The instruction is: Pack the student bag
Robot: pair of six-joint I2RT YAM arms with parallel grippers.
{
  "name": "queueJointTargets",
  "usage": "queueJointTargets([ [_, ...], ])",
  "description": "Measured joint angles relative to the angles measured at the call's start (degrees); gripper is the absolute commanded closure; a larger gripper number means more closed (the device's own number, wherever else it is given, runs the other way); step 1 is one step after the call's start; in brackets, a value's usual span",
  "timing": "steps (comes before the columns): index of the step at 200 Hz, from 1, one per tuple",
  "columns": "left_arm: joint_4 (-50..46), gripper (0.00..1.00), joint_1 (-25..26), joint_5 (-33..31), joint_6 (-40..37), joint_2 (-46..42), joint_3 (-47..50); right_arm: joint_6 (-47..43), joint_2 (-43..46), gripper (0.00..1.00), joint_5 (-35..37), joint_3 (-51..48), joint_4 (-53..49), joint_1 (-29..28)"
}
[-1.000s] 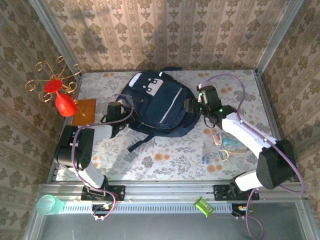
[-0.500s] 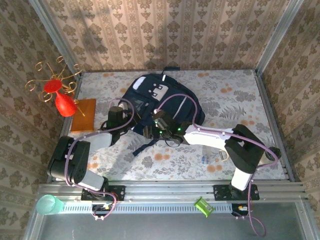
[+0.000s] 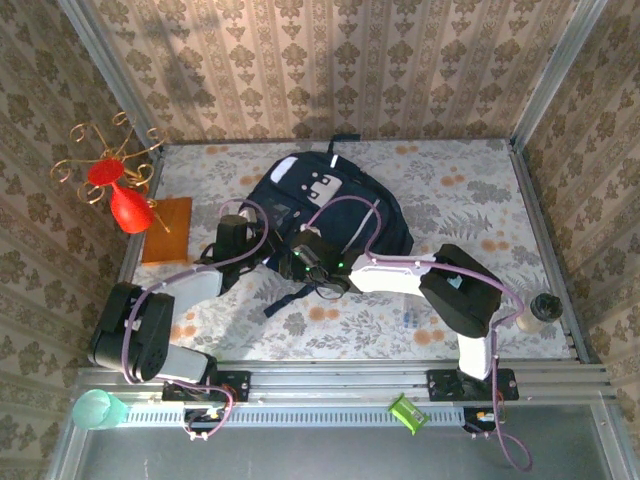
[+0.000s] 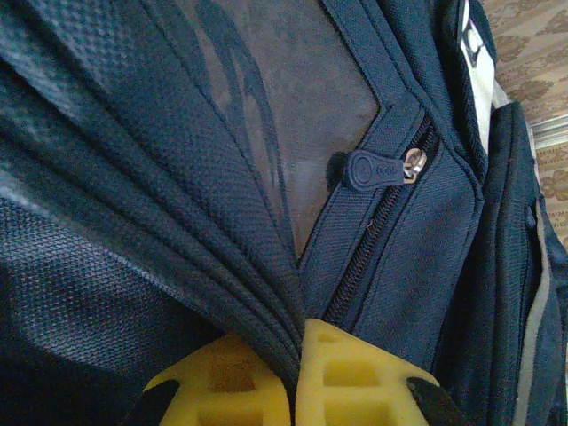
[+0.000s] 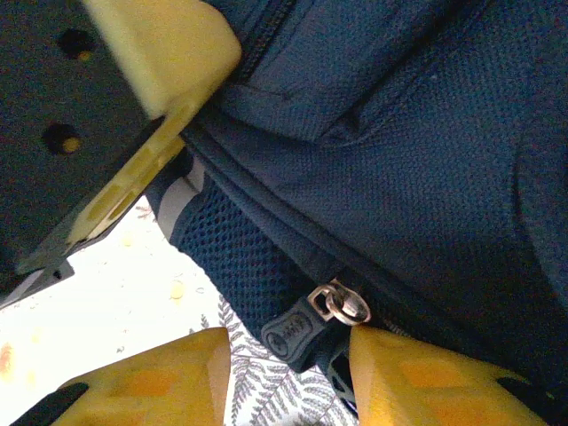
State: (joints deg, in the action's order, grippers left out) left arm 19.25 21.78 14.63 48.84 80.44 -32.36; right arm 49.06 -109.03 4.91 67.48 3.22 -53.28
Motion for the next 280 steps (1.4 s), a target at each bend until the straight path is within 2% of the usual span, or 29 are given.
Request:
queueJointTargets([
  [22, -0.1, 1.00, 0.2, -0.6, 0.0, -0.6, 0.3, 1.1, -1.2, 0.63, 2.0, 0.6, 0.1, -0.4],
  [109, -0.9, 1.00, 1.7, -4.2, 0.5, -4.7, 2.3, 0.2, -5.3, 0.69, 12.9, 6.2, -6.0, -3.3],
  [201, -0.6, 1.00, 2.9, -6.4, 0.5, -6.0, 4.4, -2.9, -1.7, 0.91, 13.8, 1.8, -6.9, -3.3],
  [228, -0.6, 1.00, 3.0, -6.5, 0.5, -6.0, 4.5, -2.8, -0.5, 1.00, 13.7, 0.2, -6.1, -3.1],
  [280, -0.7, 1.00, 2.2, -6.0, -0.4, -5.9, 4.5, -2.8, 3.8, 1.00, 11.0, -5.1, -4.8, -1.8],
])
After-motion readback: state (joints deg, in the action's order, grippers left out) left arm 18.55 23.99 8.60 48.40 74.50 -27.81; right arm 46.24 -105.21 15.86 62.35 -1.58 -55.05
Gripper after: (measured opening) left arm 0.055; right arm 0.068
